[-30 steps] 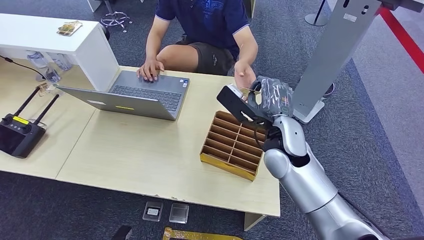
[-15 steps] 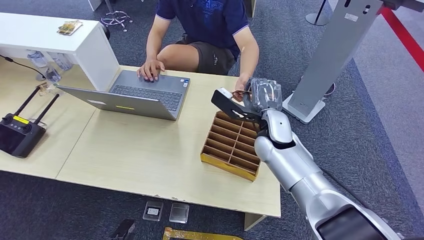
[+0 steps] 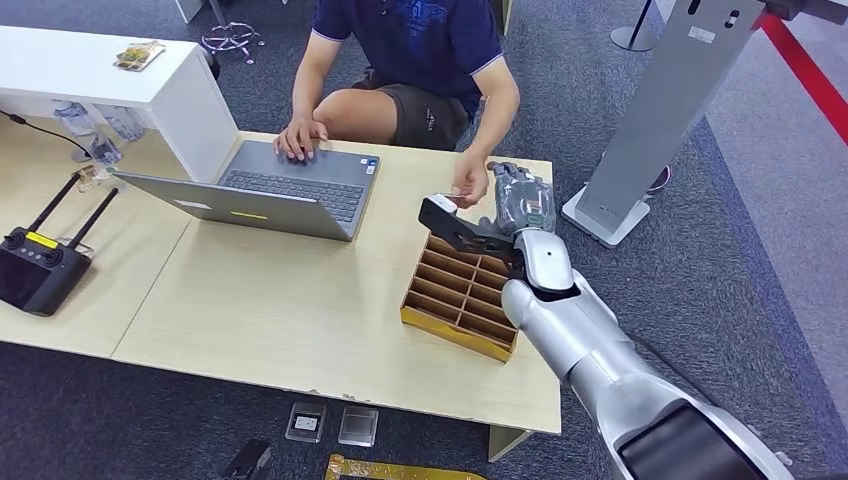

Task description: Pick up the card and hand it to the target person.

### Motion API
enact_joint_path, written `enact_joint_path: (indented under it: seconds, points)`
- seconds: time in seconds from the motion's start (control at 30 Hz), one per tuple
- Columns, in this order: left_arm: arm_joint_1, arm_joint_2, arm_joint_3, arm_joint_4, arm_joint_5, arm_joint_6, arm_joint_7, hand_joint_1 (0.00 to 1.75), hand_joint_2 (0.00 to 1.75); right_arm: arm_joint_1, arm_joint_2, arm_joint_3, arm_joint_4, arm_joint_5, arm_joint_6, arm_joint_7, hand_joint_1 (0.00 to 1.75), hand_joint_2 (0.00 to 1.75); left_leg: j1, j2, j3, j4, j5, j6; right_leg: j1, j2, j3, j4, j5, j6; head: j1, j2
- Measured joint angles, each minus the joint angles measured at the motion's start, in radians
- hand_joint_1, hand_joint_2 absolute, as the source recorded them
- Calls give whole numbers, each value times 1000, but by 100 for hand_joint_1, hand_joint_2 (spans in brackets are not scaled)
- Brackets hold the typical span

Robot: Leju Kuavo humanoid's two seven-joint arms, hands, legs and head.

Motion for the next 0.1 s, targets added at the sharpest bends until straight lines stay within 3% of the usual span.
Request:
enact_joint_path:
  seconds: [0.1]
  points:
    - [0,0,-3,0,2,0,-4,0,0,-9,1,1,7,-1,-9,-5,0,175,0,0,0,0,0,0,0,0,0,0,0,0,0,0]
